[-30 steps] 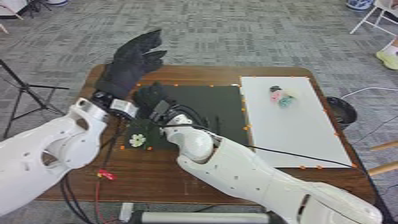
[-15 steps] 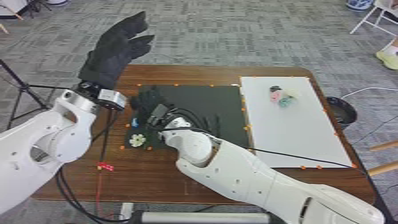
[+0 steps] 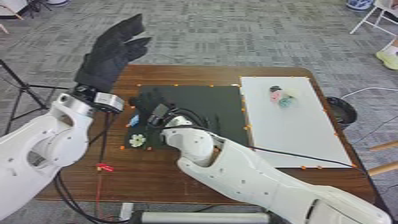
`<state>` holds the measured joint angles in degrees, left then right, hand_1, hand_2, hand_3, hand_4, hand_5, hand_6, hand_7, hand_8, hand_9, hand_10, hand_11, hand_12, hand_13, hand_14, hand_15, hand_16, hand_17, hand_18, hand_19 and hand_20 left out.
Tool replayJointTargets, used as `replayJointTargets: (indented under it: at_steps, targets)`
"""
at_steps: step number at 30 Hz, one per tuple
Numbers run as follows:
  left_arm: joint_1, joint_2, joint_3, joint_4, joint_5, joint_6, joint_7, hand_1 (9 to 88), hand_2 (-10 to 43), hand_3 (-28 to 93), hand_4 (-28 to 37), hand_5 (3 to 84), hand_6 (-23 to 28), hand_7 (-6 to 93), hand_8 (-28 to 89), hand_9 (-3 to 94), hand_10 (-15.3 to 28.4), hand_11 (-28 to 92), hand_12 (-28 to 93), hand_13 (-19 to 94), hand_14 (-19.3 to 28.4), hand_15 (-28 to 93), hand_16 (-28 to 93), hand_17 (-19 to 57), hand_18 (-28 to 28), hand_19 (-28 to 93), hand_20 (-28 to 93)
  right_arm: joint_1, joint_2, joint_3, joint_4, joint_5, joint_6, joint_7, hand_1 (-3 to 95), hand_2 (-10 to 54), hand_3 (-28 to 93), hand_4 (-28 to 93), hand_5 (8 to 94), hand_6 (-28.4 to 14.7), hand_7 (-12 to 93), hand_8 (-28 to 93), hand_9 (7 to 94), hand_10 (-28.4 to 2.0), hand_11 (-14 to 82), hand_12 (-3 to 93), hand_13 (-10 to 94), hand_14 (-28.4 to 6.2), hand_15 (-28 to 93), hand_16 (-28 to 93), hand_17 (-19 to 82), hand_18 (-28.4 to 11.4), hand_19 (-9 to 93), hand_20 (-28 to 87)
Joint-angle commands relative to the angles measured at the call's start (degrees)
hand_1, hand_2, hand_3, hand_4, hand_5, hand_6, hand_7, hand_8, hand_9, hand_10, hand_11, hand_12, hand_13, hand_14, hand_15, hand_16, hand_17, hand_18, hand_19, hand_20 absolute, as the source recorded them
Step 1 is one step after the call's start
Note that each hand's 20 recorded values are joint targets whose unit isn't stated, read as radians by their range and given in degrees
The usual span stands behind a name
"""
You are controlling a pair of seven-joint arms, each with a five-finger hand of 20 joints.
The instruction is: Arrange flowers
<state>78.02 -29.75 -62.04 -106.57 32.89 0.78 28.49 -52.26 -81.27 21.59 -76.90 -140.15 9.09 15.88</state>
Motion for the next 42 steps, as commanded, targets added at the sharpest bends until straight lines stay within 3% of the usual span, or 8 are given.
replayJointTargets:
  at_steps: [1, 3, 8, 16, 22, 31, 37, 42]
  targets:
    - [5.4, 0.28, -3.88, -1.57, -0.21, 2.06, 0.54, 27.8, -4.1, 66, -25.2, 23.6, 1.7, 16.2, -8, 17.8, 9.8, 13, 19, 16, 13.1, 24, 6, -10.7, 18.9, 36, 12, 1.41, 2.37, 2.63, -5.8, 6.56, -12.52, -5.68, 45.1, -9.5, 89, -25, 34.7, 2.8, 21, -13, 48.9, -11.0, 45.4, 53.5, 54, -7.6, 80, 44, 22, -18.4, 78, 53]
    - [4.77, 0.23, -3.25, -1.33, -0.25, 2.19, 0.47, 27.8, -4.1, 66, -25.2, 23.6, 1.6, 16.2, -8, 17.8, 9.7, 13, 19, 16, 13.1, 24, 6, -10.6, 18.8, 36, 12, 1.49, 1.89, 3.35, -5.79, 5.21, -16.4, -6.96, 45.3, -9.5, 89, -24, 34.3, 2.9, 20, -13, 50.5, -11.8, 50.6, 56.5, 55, -8.3, 83, 44, 23, -18.7, 78, 53]
    - [2.67, 0.09, -1.49, -0.84, -0.19, 1.74, 0.25, 27.8, -4.1, 66, -25.2, 23.6, 1.7, 16.1, -8, 17.8, 9.8, 13, 19, 16, 13.1, 24, 6, -10.7, 18.8, 36, 12, 2.17, 0.52, 3.46, -6.02, 5.66, -20.78, -6.48, 33.7, 5.0, 93, -6, 28.4, 2.3, 15, -12, 79.3, -10.4, 69.8, 36.3, 82, -7.1, 90, 32, 42, -22.3, 93, 52]
    - [0.09, -1.26, 0.35, 0.07, 0.57, 0.01, -0.84, 27.8, -4.1, 66, -25.3, 23.5, 1.7, 16.0, -8, 17.8, 9.9, 13, 19, 16, 13.1, 24, 6, -10.7, 18.8, 36, 12, 3.65, -2.19, 3.34, -4.53, 3.77, -26.79, -1.86, 29.1, 10.8, 93, 3, 29.8, 1.7, 15, -12, 84.5, -9.0, 72.3, 33.5, 87, -5.5, 91, 32, 49, -22.3, 93, 57]
    - [-0.17, -0.85, 0.66, -0.07, 0.33, 0.22, -0.33, 27.8, -4.1, 66, -25.2, 23.6, 1.7, 16.1, -8, 17.8, 9.8, 13, 19, 16, 13.1, 24, 6, -10.6, 18.8, 36, 12, 4.61, -2.7, 1.31, -3.34, 2.5, -29.22, 1.45, 27.6, 12.9, 93, 5, 34.6, 2.1, 16, -13, 86.6, -8.5, 73.7, 32.6, 89, -5.1, 92, 32, 51, -22.5, 93, 58]
    - [1.47, -0.41, -0.62, -0.56, 0.2, 0.28, -0.05, 27.8, -4.1, 66, -25.2, 23.6, 1.7, 16.1, -8, 17.8, 9.8, 14, 19, 16, 13.2, 24, 6, -10.7, 18.9, 36, 12, 5.4, -2.23, 0.1, -1.56, 2.06, -31.48, 4.79, 26.6, 13.5, 93, 6, 42.2, 2.8, 17, -14, 88.3, -8.1, 74.1, 32.4, 90, -4.9, 92, 32, 52, -22.6, 93, 59]
    - [5.01, 0.58, -3.4, -1.88, -0.15, 1.94, 1.01, 27.9, -4.1, 66, -25.3, 23.7, 1.8, 16.2, -8, 17.8, 9.8, 13, 19, 16, 13.1, 24, 6, -10.6, 18.9, 36, 12, 8.22, 0.92, -3.44, -4.04, 1.95, -30.88, 4.93, 26.2, 13.5, 93, 6, 48.6, 3.0, 17, -14, 89.0, -8.2, 73.9, 32.1, 90, -5.0, 92, 32, 53, -22.7, 93, 60]
    - [6.19, 0.41, -4.47, -2.01, -0.03, 2.47, 0.55, 27.8, -4.2, 66, -25.3, 23.6, 1.7, 16.1, -8, 17.8, 9.8, 14, 19, 16, 13.1, 24, 6, -10.7, 18.9, 36, 12, 8.78, 2.69, -4.18, -5.46, 1.91, -29.86, 4.34, 26.0, 13.7, 93, 7, 50.8, 3.2, 17, -14, 89.1, -8.2, 73.9, 32.2, 90, -4.9, 92, 32, 53, -22.7, 93, 60]
